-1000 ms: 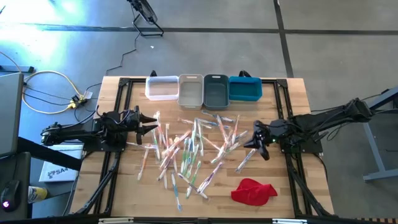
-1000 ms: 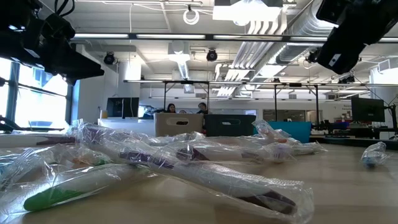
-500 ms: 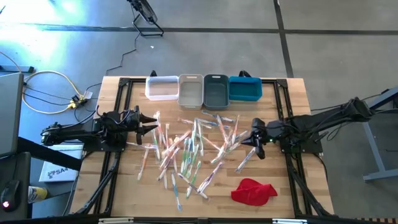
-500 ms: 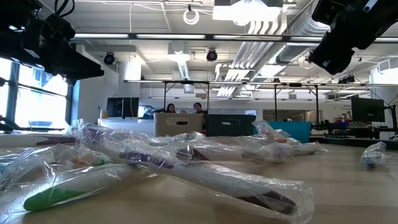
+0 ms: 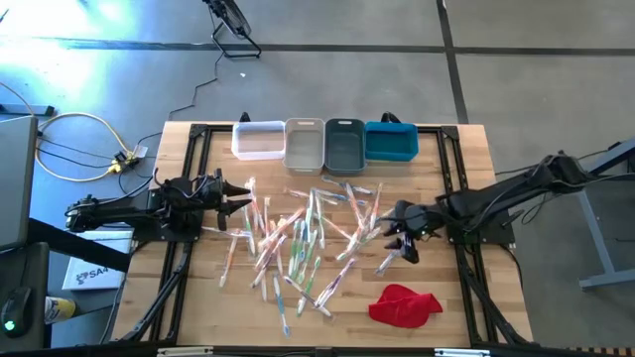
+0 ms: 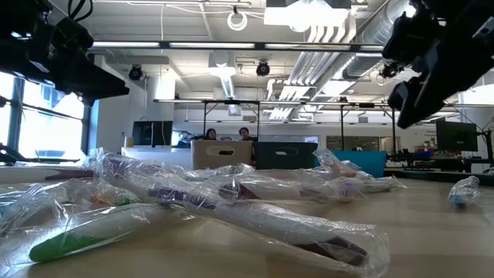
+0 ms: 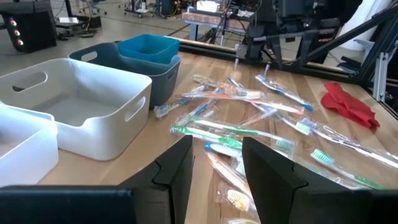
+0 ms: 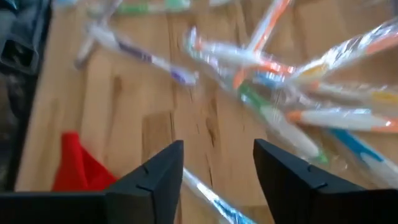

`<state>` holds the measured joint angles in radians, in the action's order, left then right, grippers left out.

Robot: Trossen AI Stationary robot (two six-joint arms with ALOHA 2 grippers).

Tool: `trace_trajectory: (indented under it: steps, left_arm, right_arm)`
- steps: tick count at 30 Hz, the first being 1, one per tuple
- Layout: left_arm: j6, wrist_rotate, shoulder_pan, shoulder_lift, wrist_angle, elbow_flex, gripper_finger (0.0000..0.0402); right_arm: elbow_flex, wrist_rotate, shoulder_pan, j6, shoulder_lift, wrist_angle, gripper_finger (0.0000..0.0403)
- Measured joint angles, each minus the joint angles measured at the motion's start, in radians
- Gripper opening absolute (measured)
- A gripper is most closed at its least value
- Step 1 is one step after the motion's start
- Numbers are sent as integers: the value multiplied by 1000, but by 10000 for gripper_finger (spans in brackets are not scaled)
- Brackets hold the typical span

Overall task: Pick & Place Toothbrushes
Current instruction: Put the blue toothbrush into the blue bin

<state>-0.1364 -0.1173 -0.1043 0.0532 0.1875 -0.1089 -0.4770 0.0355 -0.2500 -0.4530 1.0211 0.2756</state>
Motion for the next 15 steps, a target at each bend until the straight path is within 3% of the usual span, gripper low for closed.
trace_trajectory:
  steps: [15]
  left_arm:
    - [0, -76, 0, 0, 4, 0, 136]
  right_arm:
    - [0, -4, -92, 3, 172, 77, 180]
